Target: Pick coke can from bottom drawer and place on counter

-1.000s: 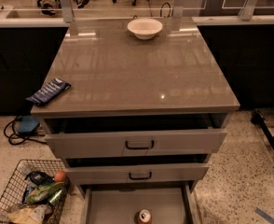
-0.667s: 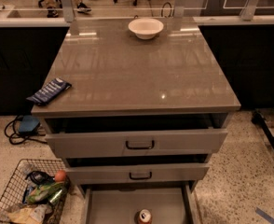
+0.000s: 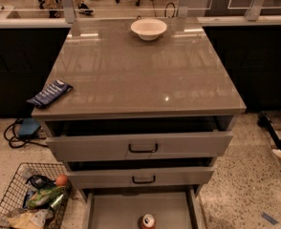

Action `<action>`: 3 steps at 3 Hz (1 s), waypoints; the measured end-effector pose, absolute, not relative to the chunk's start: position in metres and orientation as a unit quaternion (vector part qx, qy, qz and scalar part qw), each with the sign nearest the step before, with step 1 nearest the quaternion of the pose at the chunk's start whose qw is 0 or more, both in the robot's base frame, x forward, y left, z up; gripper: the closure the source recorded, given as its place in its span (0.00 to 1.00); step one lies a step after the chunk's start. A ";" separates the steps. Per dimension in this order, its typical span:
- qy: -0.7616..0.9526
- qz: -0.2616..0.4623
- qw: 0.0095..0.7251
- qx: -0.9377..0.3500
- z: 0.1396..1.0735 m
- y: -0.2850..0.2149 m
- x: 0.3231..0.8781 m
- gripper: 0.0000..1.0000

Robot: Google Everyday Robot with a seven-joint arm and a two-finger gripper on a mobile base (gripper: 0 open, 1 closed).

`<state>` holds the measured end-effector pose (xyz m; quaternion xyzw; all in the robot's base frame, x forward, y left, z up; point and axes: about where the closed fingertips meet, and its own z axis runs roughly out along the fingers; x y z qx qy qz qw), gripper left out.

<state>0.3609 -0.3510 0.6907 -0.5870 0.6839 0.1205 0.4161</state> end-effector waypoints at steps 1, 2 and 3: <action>0.653 0.130 0.442 -0.601 0.641 -0.356 0.355 0.00; 0.637 0.152 0.439 -0.615 0.592 -0.354 0.354 0.00; 0.630 0.183 0.430 -0.620 0.552 -0.341 0.350 0.00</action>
Offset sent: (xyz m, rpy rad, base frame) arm -0.0076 -0.0032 -0.1569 0.0727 -0.0219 0.1855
